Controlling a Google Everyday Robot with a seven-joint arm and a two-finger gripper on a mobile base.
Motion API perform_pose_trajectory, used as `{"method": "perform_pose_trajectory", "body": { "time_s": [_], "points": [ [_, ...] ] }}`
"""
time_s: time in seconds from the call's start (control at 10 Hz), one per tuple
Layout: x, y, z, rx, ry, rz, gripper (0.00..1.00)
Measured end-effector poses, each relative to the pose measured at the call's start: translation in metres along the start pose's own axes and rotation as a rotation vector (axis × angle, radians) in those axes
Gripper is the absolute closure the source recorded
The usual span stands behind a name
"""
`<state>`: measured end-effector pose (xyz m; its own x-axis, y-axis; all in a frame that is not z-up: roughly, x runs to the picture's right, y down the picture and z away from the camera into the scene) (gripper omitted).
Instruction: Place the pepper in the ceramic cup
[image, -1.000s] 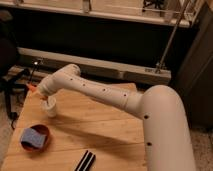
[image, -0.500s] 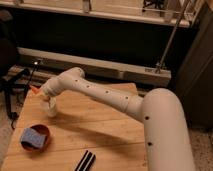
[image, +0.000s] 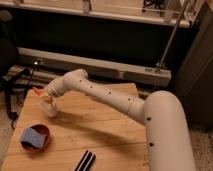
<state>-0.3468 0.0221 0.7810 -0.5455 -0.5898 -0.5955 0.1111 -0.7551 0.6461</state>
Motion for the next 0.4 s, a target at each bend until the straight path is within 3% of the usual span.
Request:
{"method": "perform_pose_trajectory", "body": {
  "time_s": [0.4],
  "points": [
    [0.0009,-0.0017,-0.0027,0.028,-0.001,0.015,0.20]
  ]
}}
